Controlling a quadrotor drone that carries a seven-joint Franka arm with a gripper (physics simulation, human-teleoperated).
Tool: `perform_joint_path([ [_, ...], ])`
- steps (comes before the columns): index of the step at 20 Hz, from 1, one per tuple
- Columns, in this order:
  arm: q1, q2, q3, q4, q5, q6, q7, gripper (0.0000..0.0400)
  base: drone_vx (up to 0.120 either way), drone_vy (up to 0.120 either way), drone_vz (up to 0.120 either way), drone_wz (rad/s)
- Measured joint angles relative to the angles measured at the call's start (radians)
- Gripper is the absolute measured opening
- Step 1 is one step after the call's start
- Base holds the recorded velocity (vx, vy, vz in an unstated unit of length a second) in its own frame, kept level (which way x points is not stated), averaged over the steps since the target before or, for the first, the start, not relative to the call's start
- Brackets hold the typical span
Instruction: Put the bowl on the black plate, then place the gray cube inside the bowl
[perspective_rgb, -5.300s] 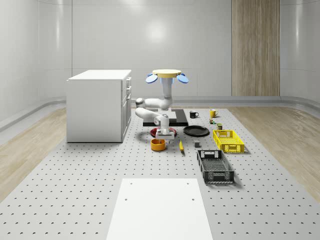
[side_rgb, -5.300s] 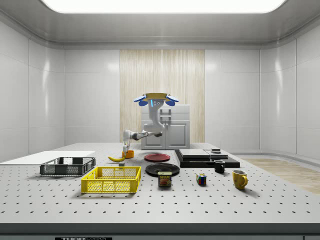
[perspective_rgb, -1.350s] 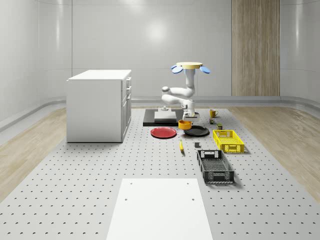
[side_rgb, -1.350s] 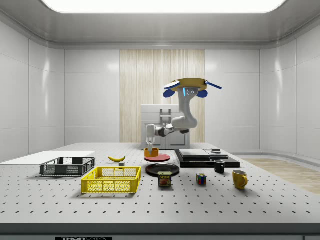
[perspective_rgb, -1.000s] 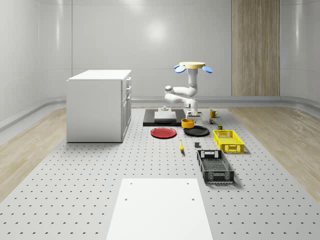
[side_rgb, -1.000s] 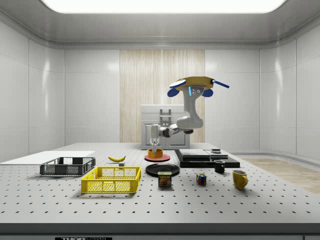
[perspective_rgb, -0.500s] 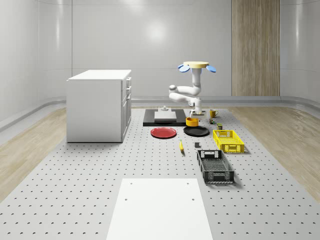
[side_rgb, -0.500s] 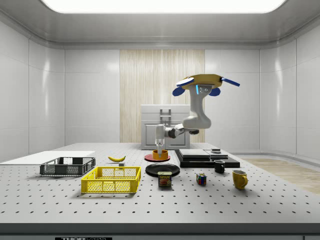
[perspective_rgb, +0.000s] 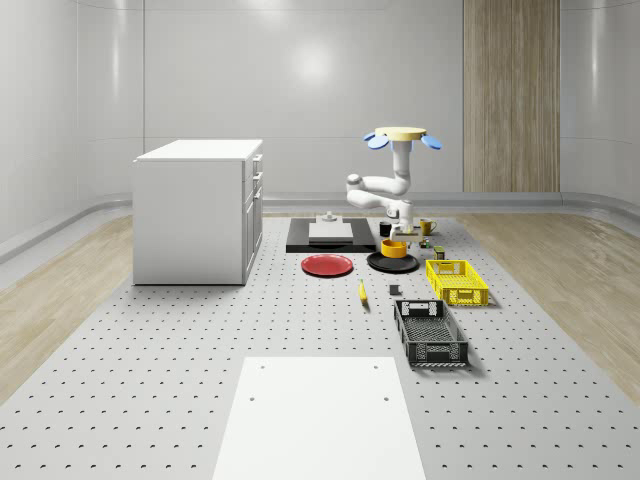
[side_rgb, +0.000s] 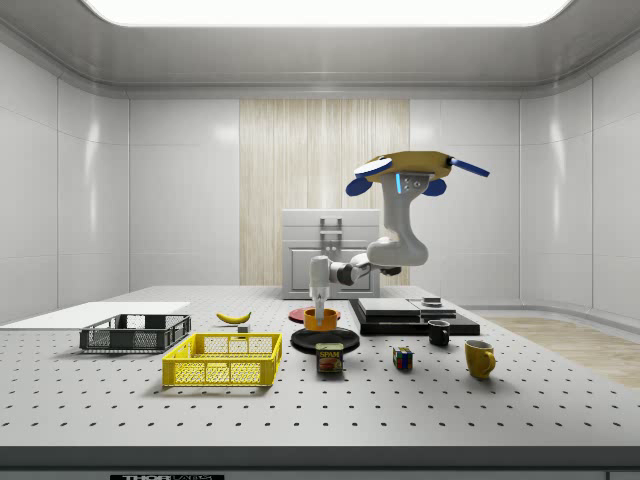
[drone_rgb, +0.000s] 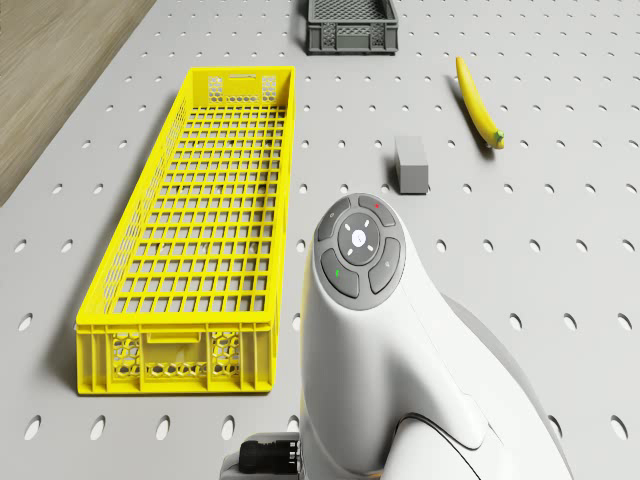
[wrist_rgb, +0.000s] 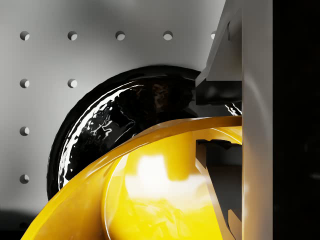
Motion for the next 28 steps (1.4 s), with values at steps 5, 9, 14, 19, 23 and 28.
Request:
perform_joint_path([
  [5, -0.01, 0.001, -0.044, 0.015, -0.04, 0.02, 0.001, 0.01, 0.0, 0.0, 0.0, 0.0],
  [9, -0.02, 0.005, -0.089, 0.033, -0.082, 0.038, 0.001, 0.01, 0.0, 0.0, 0.0, 0.0],
  [14, -0.029, 0.012, -0.124, 0.049, -0.116, 0.052, 0.001, 0.0218, 0.0, 0.0, 0.0, 0.0],
  [19, -0.022, 0.014, -0.106, 0.04, -0.1, 0.04, 0.0, 0.0348, 0.0, 0.0, 0.072, 0.0],
  [23, -0.018, 0.015, -0.096, 0.035, -0.092, 0.033, -0.001, 0.0381, 0.1, -0.1, 0.04, 0.0],
  [28, -0.016, 0.017, -0.091, 0.033, -0.088, 0.029, -0.002, 0.0395, 0.12, -0.12, 0.0, 0.0],
])
